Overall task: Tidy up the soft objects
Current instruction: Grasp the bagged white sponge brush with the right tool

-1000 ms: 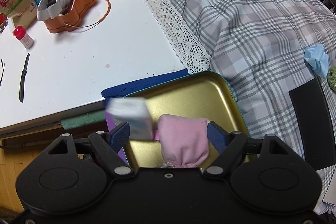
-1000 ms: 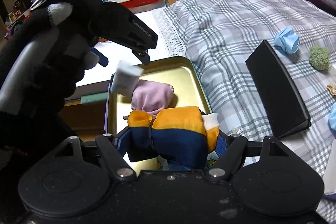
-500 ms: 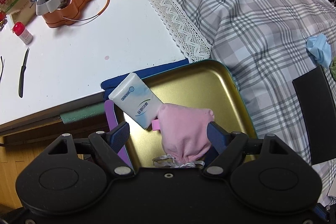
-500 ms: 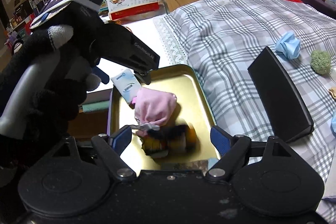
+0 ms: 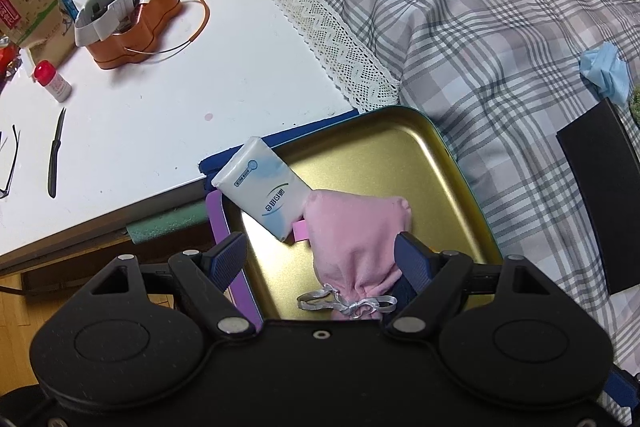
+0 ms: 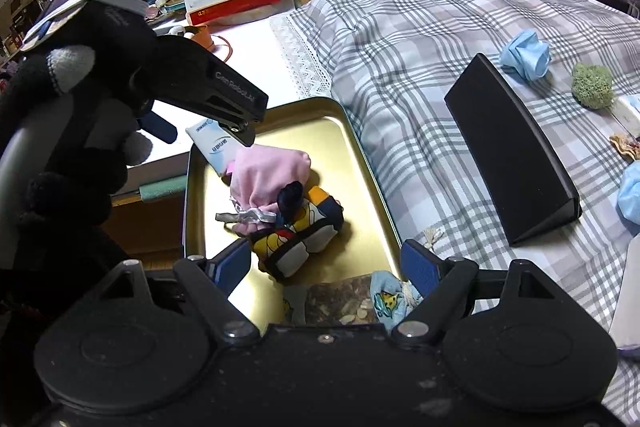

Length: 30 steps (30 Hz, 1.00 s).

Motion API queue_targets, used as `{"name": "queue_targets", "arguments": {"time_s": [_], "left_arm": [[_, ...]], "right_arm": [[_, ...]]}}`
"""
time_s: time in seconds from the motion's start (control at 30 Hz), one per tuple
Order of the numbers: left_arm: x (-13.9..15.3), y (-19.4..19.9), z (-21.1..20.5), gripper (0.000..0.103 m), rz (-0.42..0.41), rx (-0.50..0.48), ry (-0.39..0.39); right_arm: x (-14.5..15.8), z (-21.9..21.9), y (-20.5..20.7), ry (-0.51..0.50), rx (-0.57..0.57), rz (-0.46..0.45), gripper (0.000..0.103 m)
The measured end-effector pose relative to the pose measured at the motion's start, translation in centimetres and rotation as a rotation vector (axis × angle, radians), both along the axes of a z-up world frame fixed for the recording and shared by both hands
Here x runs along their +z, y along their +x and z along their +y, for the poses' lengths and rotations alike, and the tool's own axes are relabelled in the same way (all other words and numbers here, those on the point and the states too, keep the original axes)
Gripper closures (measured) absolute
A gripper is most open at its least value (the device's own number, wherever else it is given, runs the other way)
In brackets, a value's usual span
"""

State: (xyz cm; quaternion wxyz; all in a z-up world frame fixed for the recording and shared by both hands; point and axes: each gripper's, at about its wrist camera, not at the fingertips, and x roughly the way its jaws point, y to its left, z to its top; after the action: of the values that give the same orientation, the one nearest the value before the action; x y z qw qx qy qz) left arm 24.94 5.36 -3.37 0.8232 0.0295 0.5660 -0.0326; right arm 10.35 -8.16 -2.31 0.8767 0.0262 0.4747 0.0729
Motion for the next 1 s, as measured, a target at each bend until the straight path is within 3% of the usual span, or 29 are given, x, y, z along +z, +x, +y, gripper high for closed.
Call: {"name": "queue_targets", "arguments": {"time_s": [0.47,0.73,1.0], "left_arm": [[0.5,-1.0,-1.3,0.027,-0.027,-0.050,0.012],[0.5,-1.5,-2.7,0.026,-0.033,-0.089,0.030],[0.3,-2.0,-4.6,0.026,-0.025,-0.137,0.047]], "right_arm": [[1.5,-2.9,-0.3,-0.041,-0.052,-0.055,0.021],[4.1,-8.3,-0.2,-0.051,-0.179,-0.139,0.021],[6.1,-15.5,0.4,-0.070,-0.375,-0.194,0.020]]}}
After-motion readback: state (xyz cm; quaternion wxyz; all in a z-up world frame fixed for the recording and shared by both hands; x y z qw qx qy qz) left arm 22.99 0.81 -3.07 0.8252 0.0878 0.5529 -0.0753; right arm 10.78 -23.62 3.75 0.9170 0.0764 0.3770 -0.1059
